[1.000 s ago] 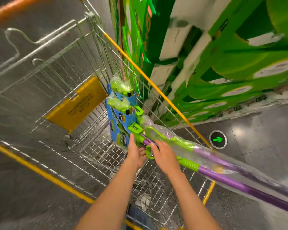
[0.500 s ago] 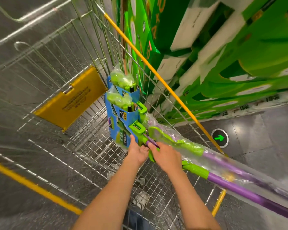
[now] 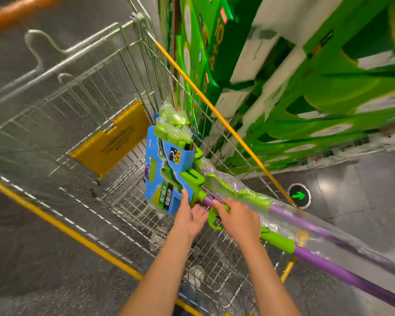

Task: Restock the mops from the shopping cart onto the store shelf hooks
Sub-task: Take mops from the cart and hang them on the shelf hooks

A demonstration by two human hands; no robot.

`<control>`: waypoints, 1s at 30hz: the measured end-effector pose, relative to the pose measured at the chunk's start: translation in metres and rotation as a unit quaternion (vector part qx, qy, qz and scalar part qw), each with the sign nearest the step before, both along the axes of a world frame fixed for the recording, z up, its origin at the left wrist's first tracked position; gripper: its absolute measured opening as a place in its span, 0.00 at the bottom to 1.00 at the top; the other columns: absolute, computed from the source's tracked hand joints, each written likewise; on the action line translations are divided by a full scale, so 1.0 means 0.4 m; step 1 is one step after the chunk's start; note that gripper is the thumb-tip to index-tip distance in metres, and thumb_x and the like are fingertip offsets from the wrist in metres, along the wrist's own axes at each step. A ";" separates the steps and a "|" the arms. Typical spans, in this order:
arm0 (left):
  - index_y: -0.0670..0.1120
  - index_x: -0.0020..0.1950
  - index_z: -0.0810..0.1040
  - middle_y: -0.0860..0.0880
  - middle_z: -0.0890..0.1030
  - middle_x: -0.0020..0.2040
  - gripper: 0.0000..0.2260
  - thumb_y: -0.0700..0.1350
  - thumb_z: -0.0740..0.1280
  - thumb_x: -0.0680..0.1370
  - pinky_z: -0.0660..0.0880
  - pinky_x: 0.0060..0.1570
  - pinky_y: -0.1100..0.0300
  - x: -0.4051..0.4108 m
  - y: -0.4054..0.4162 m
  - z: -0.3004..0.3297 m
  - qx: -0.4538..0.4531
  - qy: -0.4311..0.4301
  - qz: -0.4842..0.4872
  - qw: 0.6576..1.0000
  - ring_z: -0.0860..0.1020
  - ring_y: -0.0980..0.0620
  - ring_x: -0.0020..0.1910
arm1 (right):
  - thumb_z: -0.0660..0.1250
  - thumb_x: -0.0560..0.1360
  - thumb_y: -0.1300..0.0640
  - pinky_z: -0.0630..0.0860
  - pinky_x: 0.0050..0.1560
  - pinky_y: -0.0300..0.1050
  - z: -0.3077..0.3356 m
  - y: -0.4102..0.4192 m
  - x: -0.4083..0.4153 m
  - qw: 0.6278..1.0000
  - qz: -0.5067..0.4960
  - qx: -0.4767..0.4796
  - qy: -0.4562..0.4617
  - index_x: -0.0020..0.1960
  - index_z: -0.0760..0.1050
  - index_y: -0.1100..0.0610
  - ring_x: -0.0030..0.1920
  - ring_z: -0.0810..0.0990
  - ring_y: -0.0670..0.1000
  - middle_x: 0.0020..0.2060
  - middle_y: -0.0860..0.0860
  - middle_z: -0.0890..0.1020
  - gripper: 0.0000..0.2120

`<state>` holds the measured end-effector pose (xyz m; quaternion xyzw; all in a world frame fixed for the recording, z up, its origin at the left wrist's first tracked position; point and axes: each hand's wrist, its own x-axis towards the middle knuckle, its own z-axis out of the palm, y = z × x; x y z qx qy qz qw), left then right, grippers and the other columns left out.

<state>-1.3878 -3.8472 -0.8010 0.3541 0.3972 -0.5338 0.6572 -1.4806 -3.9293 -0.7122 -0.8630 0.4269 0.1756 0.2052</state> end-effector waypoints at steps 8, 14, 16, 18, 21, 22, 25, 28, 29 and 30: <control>0.40 0.69 0.74 0.37 0.79 0.64 0.33 0.66 0.64 0.77 0.75 0.62 0.47 -0.013 0.061 0.209 -0.052 -0.033 -0.007 0.998 0.78 0.42 0.64 | 0.50 0.81 0.33 0.71 0.42 0.45 0.178 0.046 -0.035 0.998 -0.025 -0.006 -0.065 0.57 0.82 0.46 0.50 0.83 0.54 0.46 0.50 0.86 0.26; 0.42 0.69 0.76 0.37 0.81 0.63 0.31 0.62 0.68 0.75 0.79 0.59 0.45 -0.045 0.091 0.372 -0.112 -0.078 -0.003 0.991 0.79 0.41 0.63 | 0.50 0.82 0.35 0.69 0.43 0.48 0.340 0.070 -0.094 0.991 -0.051 -0.007 -0.121 0.46 0.82 0.45 0.49 0.82 0.56 0.41 0.51 0.84 0.25; 0.43 0.66 0.78 0.39 0.84 0.58 0.26 0.60 0.67 0.77 0.78 0.60 0.45 -0.063 0.097 0.432 -0.121 -0.112 -0.006 0.986 0.80 0.42 0.61 | 0.50 0.82 0.36 0.66 0.41 0.48 0.400 0.075 -0.116 0.988 -0.062 -0.009 -0.144 0.35 0.74 0.50 0.43 0.79 0.56 0.35 0.49 0.80 0.26; 0.44 0.61 0.80 0.40 0.85 0.53 0.20 0.58 0.66 0.79 0.75 0.64 0.44 -0.079 0.100 0.494 -0.130 -0.148 -0.003 0.980 0.80 0.41 0.60 | 0.51 0.82 0.37 0.65 0.40 0.49 0.451 0.078 -0.142 0.982 -0.073 -0.017 -0.176 0.33 0.71 0.52 0.39 0.75 0.55 0.32 0.49 0.77 0.28; 0.43 0.60 0.80 0.40 0.83 0.54 0.22 0.57 0.69 0.73 0.79 0.58 0.44 -0.100 0.100 0.593 -0.150 -0.189 -0.018 0.970 0.80 0.42 0.60 | 0.51 0.82 0.36 0.65 0.37 0.49 0.517 0.076 -0.179 0.970 -0.080 -0.021 -0.227 0.34 0.71 0.57 0.36 0.74 0.55 0.31 0.52 0.77 0.30; 0.43 0.60 0.80 0.41 0.83 0.53 0.23 0.57 0.69 0.72 0.82 0.51 0.45 -0.103 0.097 0.621 -0.161 -0.206 -0.022 0.965 0.81 0.43 0.56 | 0.51 0.82 0.36 0.65 0.38 0.49 0.536 0.074 -0.187 0.966 -0.088 -0.018 -0.242 0.33 0.69 0.57 0.36 0.74 0.55 0.30 0.51 0.76 0.30; 0.44 0.61 0.80 0.43 0.83 0.49 0.23 0.56 0.70 0.72 0.83 0.42 0.49 -0.122 0.093 0.708 -0.182 -0.272 -0.033 0.944 0.82 0.45 0.49 | 0.53 0.82 0.37 0.66 0.39 0.50 0.609 0.073 -0.220 0.947 -0.121 -0.009 -0.298 0.29 0.63 0.55 0.33 0.72 0.55 0.26 0.49 0.71 0.29; 0.45 0.57 0.81 0.44 0.82 0.44 0.18 0.56 0.69 0.74 0.81 0.36 0.54 -0.142 0.094 0.791 -0.193 -0.327 -0.058 0.923 0.82 0.47 0.40 | 0.54 0.82 0.37 0.67 0.39 0.50 0.667 0.070 -0.250 0.925 -0.151 0.000 -0.350 0.30 0.64 0.57 0.35 0.75 0.57 0.27 0.53 0.75 0.30; 0.44 0.56 0.81 0.44 0.82 0.43 0.18 0.56 0.69 0.74 0.79 0.35 0.55 -0.149 0.095 0.818 -0.194 -0.341 -0.067 0.917 0.81 0.48 0.38 | 0.54 0.82 0.37 0.70 0.40 0.50 0.682 0.070 -0.258 0.915 -0.162 0.007 -0.369 0.31 0.67 0.60 0.36 0.77 0.57 0.29 0.56 0.78 0.31; 0.44 0.54 0.81 0.44 0.82 0.42 0.17 0.56 0.69 0.74 0.79 0.35 0.55 -0.158 0.094 0.846 -0.193 -0.360 -0.078 0.910 0.81 0.48 0.37 | 0.55 0.81 0.37 0.71 0.42 0.51 0.702 0.073 -0.270 0.904 -0.176 0.012 -0.389 0.32 0.69 0.63 0.36 0.78 0.55 0.31 0.57 0.80 0.32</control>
